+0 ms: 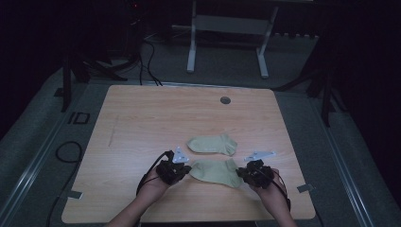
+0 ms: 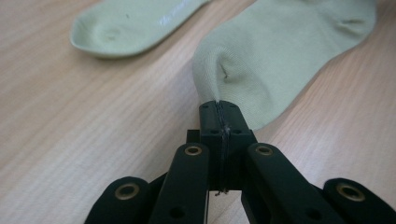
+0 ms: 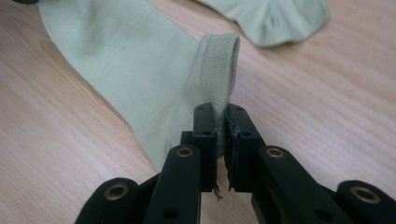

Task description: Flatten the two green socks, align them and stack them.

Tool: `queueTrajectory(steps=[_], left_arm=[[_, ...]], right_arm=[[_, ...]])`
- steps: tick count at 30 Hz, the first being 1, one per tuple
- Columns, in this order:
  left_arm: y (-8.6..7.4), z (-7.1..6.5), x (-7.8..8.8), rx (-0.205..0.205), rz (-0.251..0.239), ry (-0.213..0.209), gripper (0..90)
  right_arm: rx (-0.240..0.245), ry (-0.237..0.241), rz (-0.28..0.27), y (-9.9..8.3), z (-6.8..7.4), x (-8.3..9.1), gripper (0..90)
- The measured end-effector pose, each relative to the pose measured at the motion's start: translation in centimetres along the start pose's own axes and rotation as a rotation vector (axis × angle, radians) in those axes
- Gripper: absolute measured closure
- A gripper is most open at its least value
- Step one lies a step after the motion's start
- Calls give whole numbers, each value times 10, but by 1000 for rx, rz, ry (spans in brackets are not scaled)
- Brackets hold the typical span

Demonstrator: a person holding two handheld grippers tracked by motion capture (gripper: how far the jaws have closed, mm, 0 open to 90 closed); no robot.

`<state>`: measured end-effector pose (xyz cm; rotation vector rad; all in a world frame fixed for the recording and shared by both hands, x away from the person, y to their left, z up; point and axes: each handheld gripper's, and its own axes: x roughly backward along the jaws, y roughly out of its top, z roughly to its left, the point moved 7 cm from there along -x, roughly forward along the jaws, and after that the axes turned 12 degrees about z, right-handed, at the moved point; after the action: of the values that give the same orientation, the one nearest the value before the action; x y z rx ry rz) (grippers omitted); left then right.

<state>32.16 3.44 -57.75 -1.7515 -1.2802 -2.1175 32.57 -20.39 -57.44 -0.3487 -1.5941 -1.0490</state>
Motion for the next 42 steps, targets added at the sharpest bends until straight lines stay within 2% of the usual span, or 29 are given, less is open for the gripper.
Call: queueTrajectory(steps=[7, 11, 12, 13, 14, 17, 21, 25, 26, 34, 42], left_arm=[[15, 14, 22, 3, -32, 42, 893], [25, 25, 27, 13, -35, 58, 894], [25, 25, 27, 13, -35, 58, 894], [31, 31, 29, 20, -36, 68, 894], [34, 34, 30, 27, -40, 74, 894], [42, 42, 30, 31, -31, 91, 894], [51, 52, 24, 43, -10, 101, 894], [54, 60, 15, 48, 22, 115, 893], [55, 62, 11, 48, 28, 125, 894], [54, 72, -17, 86, 70, 116, 893], [49, 75, -40, 90, 108, 118, 893]], right_arm=[[17, -4, -41, 22, -3, 17, 840], [18, -23, -63, 42, -13, 25, 840], [18, -23, -63, 42, -13, 25, 840], [15, -21, -66, 47, -16, 26, 840], [7, -19, -71, 56, -22, 27, 840], [-3, -16, -75, 70, -29, 28, 840], [-15, -19, -62, 86, -40, 24, 840], [-48, -14, -39, 96, -53, 11, 840], [-51, -13, -36, 97, -55, 8, 840], [-96, 8, 27, 99, -70, -25, 839], [-122, 19, 80, 96, -79, -46, 836]])
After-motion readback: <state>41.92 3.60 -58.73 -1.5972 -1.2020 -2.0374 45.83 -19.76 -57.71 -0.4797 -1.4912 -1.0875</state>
